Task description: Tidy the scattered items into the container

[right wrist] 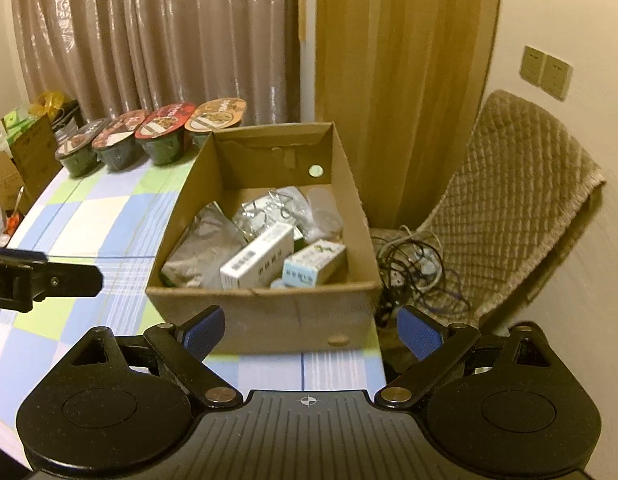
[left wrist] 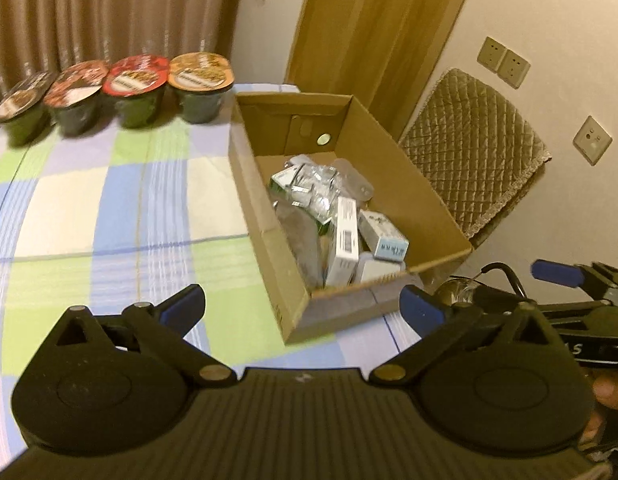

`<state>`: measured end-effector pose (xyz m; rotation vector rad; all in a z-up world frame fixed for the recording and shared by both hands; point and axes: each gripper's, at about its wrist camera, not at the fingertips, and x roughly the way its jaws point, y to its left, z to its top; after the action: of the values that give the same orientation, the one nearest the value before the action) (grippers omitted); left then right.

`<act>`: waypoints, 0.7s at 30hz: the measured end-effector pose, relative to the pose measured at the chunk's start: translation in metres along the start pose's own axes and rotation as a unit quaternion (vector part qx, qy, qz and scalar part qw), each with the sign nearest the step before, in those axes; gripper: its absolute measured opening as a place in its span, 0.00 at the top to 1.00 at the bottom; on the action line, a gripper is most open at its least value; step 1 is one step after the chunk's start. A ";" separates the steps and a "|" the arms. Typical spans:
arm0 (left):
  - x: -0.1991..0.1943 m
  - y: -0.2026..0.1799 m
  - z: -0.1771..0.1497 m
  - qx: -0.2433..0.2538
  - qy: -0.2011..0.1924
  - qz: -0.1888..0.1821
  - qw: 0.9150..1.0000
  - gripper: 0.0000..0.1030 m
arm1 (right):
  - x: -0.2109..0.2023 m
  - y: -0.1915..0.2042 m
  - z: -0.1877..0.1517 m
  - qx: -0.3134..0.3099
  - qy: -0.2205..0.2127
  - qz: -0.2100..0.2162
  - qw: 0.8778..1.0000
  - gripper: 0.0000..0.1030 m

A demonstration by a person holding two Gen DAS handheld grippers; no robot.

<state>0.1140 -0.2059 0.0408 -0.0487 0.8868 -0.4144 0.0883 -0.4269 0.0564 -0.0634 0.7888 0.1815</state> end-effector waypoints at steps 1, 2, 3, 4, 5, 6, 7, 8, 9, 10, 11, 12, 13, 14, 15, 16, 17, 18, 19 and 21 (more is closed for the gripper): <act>-0.004 -0.001 -0.004 -0.003 -0.003 0.007 1.000 0.01 | -0.005 -0.002 -0.003 0.003 0.000 -0.002 1.000 0.04; -0.008 -0.003 -0.009 -0.006 -0.006 0.012 1.000 0.01 | -0.010 -0.003 -0.005 0.006 -0.001 -0.004 1.000 0.01; -0.012 -0.004 -0.012 -0.008 -0.007 0.014 1.000 0.01 | -0.015 -0.003 -0.007 0.008 -0.004 -0.007 1.000 0.00; -0.015 -0.005 -0.015 -0.011 -0.006 0.015 1.000 0.01 | -0.019 -0.004 -0.008 0.010 -0.007 -0.008 1.000 0.00; -0.020 -0.006 -0.018 -0.012 -0.006 0.015 1.000 0.01 | -0.023 -0.004 -0.009 0.012 -0.008 -0.007 1.000 0.00; -0.024 -0.007 -0.021 -0.014 -0.008 0.016 1.000 0.01 | -0.026 -0.004 -0.010 0.015 -0.009 -0.005 1.000 0.00; -0.028 -0.008 -0.023 -0.015 -0.009 0.016 1.000 0.01 | -0.030 -0.004 -0.011 0.016 -0.011 -0.006 1.000 0.00; -0.032 -0.009 -0.026 -0.014 -0.009 0.019 1.000 0.01 | -0.033 -0.004 -0.012 0.018 -0.012 -0.008 1.000 0.00; -0.036 -0.010 -0.027 -0.013 -0.008 0.024 1.000 0.01 | -0.036 -0.003 -0.013 0.020 -0.014 -0.008 1.000 0.00; -0.040 -0.012 -0.029 -0.011 -0.007 0.026 1.000 0.01 | -0.039 -0.002 -0.014 0.022 -0.015 -0.008 1.000 0.00; -0.044 -0.014 -0.032 -0.009 -0.006 0.027 1.000 0.01 | -0.042 -0.002 -0.015 0.025 -0.015 -0.007 1.000 0.00; -0.047 -0.016 -0.034 -0.006 -0.006 0.031 0.999 0.01 | -0.045 0.000 -0.016 0.026 -0.015 -0.006 1.000 0.00; -0.050 -0.018 -0.035 -0.004 -0.005 0.035 0.999 0.01 | -0.048 0.001 -0.017 0.026 -0.014 -0.005 1.000 0.00; -0.053 -0.019 -0.037 -0.002 -0.005 0.038 0.999 0.01 | -0.051 0.003 -0.017 0.025 -0.013 -0.005 1.000 0.00; -0.057 -0.021 -0.038 -0.001 -0.006 0.040 0.999 0.01 | -0.053 0.005 -0.018 0.023 -0.013 -0.003 1.000 0.00; -0.060 -0.023 -0.038 0.000 -0.008 0.041 0.999 0.01 | -0.056 0.007 -0.018 0.020 -0.012 -0.003 1.000 0.00; -0.064 -0.025 -0.039 0.003 -0.011 0.042 0.999 0.01 | -0.059 0.009 -0.019 0.017 -0.012 -0.002 1.000 0.00; -0.067 -0.026 -0.039 0.003 -0.013 0.044 0.999 0.01 | -0.061 0.010 -0.020 0.014 -0.011 -0.002 1.000 0.00; -0.070 -0.027 -0.039 0.003 -0.017 0.047 0.999 0.01 | -0.062 0.012 -0.020 0.012 -0.010 -0.002 1.000 0.00; -0.075 -0.028 -0.038 -0.002 -0.021 0.049 0.999 0.01 | -0.065 0.015 -0.021 0.009 -0.008 -0.001 1.000 0.00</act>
<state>0.0341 -0.1993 0.0785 -0.0165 0.8457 -0.3188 0.0256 -0.4238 0.0882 -0.0451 0.7744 0.1718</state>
